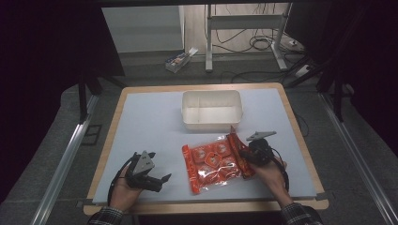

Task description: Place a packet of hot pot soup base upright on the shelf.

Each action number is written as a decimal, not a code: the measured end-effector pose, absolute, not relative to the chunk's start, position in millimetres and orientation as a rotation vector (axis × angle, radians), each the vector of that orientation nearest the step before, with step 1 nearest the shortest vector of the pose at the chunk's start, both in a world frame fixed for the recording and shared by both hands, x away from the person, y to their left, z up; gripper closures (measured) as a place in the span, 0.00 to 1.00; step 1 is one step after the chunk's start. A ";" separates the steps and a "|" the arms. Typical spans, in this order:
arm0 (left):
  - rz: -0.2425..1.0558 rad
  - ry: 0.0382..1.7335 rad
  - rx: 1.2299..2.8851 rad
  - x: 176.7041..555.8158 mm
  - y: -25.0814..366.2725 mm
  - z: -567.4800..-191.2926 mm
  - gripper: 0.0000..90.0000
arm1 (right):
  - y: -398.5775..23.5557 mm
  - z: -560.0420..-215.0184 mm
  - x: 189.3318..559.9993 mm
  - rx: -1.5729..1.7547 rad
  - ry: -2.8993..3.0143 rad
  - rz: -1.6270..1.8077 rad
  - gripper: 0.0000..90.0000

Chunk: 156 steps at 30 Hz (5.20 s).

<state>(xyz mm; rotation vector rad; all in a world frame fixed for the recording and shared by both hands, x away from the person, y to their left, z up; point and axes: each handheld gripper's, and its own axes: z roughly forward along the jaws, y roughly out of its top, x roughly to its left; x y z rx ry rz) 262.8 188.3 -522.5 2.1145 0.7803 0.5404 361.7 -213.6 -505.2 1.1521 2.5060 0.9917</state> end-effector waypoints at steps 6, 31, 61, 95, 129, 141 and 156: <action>0.543 0.778 2.118 262.7 188.8 -522.1 0.05 | -211.2 -494.8 360.6 1.122 2.521 1.000 0.99; 0.559 0.775 2.118 262.3 189.5 -521.2 0.05 | -174.9 -386.5 360.0 0.844 2.610 1.135 0.99; 0.565 0.766 2.121 262.6 189.4 -520.8 0.05 | -177.4 -295.3 372.8 0.701 2.558 1.193 0.99; 0.535 0.787 2.103 263.2 190.2 -520.4 0.05 | -170.9 -251.9 461.3 0.752 2.429 1.160 0.99; 0.538 0.785 2.105 262.6 190.9 -520.4 0.05 | -133.8 -299.4 542.4 0.737 2.458 1.116 0.99; 0.540 0.783 2.107 262.5 190.2 -520.2 0.05 | -141.4 -327.6 551.6 0.797 2.473 1.159 0.99; 0.541 0.782 2.112 262.9 189.6 -520.7 0.05 | -167.7 -341.6 564.4 0.931 2.395 1.155 0.99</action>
